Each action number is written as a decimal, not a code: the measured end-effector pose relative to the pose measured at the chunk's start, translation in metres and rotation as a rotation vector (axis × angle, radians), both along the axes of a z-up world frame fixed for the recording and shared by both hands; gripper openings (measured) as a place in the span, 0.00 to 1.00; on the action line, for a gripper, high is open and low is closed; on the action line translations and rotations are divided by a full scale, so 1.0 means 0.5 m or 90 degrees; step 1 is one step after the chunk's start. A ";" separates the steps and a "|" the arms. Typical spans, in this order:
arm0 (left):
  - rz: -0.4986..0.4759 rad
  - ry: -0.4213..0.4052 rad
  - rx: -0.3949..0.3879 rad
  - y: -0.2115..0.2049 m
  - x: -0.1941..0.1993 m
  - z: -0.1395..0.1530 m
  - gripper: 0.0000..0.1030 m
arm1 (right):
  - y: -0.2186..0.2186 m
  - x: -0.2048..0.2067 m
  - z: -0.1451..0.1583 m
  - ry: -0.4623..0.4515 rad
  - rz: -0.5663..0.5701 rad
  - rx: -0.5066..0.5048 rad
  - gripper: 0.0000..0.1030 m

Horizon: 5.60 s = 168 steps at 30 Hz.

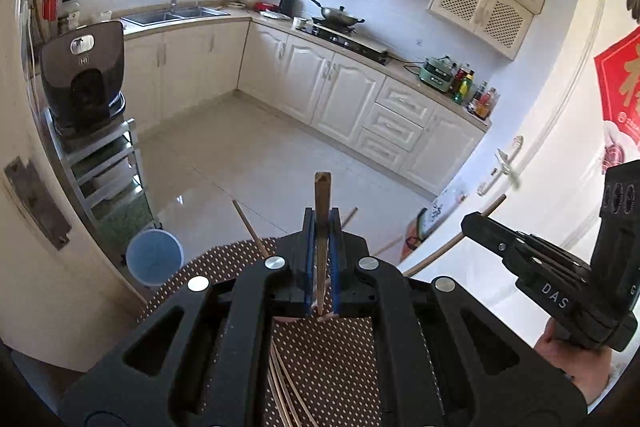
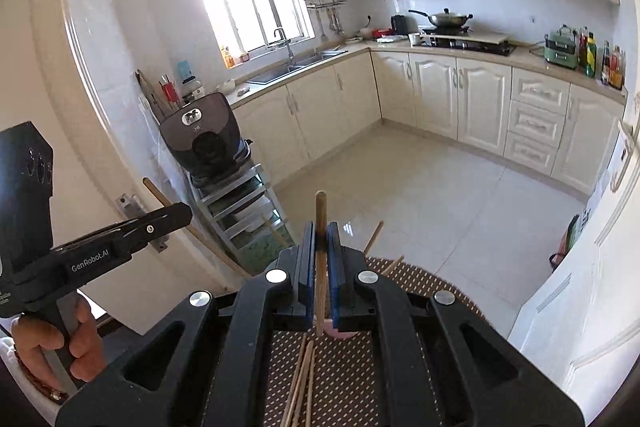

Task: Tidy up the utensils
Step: 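Lift the chopstick with the left gripper and carry it over the pink cup, then lower the chopstick into the pink cup and open the left gripper, then move the right gripper down toward the remaining chopsticks, then close the right gripper on a chopstick while the left gripper closes on another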

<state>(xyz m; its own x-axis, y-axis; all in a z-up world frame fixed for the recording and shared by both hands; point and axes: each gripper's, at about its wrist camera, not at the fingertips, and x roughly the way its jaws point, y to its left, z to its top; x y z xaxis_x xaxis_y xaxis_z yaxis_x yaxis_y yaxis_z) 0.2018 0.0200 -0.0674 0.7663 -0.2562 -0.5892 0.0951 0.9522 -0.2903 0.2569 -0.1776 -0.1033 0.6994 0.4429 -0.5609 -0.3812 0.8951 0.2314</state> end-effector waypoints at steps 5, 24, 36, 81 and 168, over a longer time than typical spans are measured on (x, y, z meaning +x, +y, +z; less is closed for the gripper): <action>0.014 0.005 0.009 -0.003 0.044 -0.005 0.06 | 0.010 0.023 -0.002 -0.013 0.000 -0.004 0.04; 0.026 0.049 0.045 -0.037 0.124 -0.119 0.06 | 0.065 0.077 -0.103 -0.038 0.027 -0.098 0.04; -0.007 0.101 0.061 -0.062 0.101 -0.178 0.07 | 0.084 0.061 -0.162 0.010 0.060 -0.123 0.04; -0.001 0.132 0.052 -0.013 -0.099 -0.169 0.58 | 0.034 -0.101 -0.138 0.052 -0.001 -0.046 0.21; 0.029 0.441 0.173 -0.062 0.144 -0.652 0.54 | 0.155 0.117 -0.588 0.430 0.073 -0.116 0.07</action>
<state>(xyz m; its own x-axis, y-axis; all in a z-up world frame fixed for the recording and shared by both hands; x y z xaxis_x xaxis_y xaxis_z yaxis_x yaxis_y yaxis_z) 0.2737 -0.0110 -0.3932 0.2022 -0.0094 -0.9793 -0.0647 0.9976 -0.0229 0.3155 -0.0999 -0.3972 0.1269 0.3502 -0.9280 -0.3011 0.9051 0.3004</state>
